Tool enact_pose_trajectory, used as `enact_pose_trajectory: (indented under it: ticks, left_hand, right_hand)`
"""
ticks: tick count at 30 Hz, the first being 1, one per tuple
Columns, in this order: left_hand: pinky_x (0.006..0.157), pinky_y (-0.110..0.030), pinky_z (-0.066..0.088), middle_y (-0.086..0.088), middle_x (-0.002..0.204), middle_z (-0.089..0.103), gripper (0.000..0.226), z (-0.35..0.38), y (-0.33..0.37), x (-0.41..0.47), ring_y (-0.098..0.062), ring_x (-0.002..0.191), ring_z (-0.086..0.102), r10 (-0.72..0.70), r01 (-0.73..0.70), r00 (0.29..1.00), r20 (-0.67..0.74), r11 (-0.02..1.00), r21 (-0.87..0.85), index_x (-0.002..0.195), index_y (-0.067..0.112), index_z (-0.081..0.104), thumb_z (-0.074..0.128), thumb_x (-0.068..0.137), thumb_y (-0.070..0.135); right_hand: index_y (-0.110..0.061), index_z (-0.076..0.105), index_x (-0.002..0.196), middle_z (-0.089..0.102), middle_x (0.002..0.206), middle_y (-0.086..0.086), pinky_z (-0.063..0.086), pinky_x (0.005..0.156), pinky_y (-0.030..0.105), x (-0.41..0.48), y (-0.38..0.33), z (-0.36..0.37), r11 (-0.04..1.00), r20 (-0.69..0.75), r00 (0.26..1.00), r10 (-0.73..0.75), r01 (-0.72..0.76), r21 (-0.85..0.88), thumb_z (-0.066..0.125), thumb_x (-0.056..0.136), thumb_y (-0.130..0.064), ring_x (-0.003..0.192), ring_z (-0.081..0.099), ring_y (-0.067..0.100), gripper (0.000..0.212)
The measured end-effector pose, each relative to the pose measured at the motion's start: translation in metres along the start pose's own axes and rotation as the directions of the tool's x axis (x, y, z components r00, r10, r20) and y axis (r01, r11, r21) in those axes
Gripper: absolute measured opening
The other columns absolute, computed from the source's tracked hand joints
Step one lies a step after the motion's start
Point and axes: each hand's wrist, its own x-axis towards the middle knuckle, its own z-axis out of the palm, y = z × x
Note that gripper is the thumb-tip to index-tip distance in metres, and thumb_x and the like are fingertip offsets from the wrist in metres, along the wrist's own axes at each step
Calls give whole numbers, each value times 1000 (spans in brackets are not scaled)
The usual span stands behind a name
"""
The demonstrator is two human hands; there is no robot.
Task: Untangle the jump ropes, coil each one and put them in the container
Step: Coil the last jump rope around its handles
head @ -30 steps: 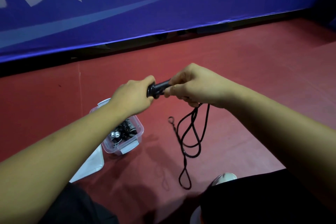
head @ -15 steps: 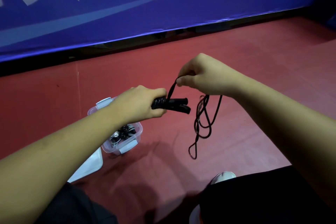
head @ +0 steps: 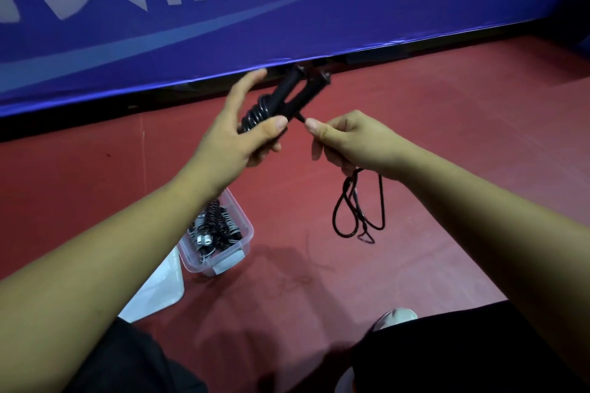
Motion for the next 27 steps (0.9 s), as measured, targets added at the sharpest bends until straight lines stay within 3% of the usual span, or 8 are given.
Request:
enact_pose_trajectory:
  ticks: [3,8,11,13,17,19,23,27]
  left_hand:
    - [48,-24,31,-13,73,61,37,0,1,5,-20,57,47,-75,71,997,-15,983,-171,126,42,54,62,92,30]
    - [44,-19,25,-2,62,59,5,-41,-10,29,-15,57,43,-248,164,924,-291,945,-284,98,26,53,58,97,24]
    - [41,-17,27,-7,68,57,11,-78,-25,35,-13,49,47,-273,223,877,-396,960,-168,102,25,52,61,96,24]
    - [39,-16,31,-6,75,56,18,-89,-35,37,-7,47,52,-205,258,880,-428,964,69,107,23,53,64,94,22]
    - [55,-18,44,-5,84,60,26,-92,-56,36,-17,63,58,-133,285,928,-349,855,433,107,22,56,73,87,21]
    - [70,-27,43,-5,92,63,30,-93,-65,32,-23,78,60,-145,321,934,-327,743,587,109,23,58,74,85,30]
    - [77,-33,43,-7,102,65,40,-87,-67,25,-29,91,59,-120,284,958,-262,543,790,118,26,54,72,86,40]
    - [71,-40,49,-13,100,68,42,-74,-67,23,-39,90,64,-89,212,977,-195,273,938,118,28,47,66,88,50]
  right_hand:
    - [2,68,85,45,56,5,41,48,26,3,-2,13,997,38,999,-17,14,75,52,102,-41,48,40,17,48]
    - [-4,61,83,42,53,-1,35,46,23,-5,21,35,976,208,968,143,-172,131,58,100,-21,46,34,12,24]
    - [-5,58,88,39,51,-3,30,40,21,-11,26,37,950,220,952,213,-254,181,57,101,-21,44,31,13,20]
    - [-8,55,94,38,50,-4,29,40,20,-13,25,32,947,196,957,213,-252,198,56,101,-20,44,29,13,14]
    - [-11,61,91,40,55,-2,32,44,23,-18,21,23,961,226,942,249,-270,66,57,101,-20,46,32,12,14]
    - [-11,64,83,45,56,-2,35,46,24,-19,14,18,964,206,946,248,-262,44,56,101,-16,47,36,12,20]
    - [-8,66,81,40,56,-3,27,44,23,-22,-4,13,974,193,959,208,-222,54,55,100,-14,47,32,12,22]
    - [-13,73,82,40,55,-4,30,45,24,-29,-28,17,976,139,988,72,-41,-214,64,95,-30,47,36,12,23]
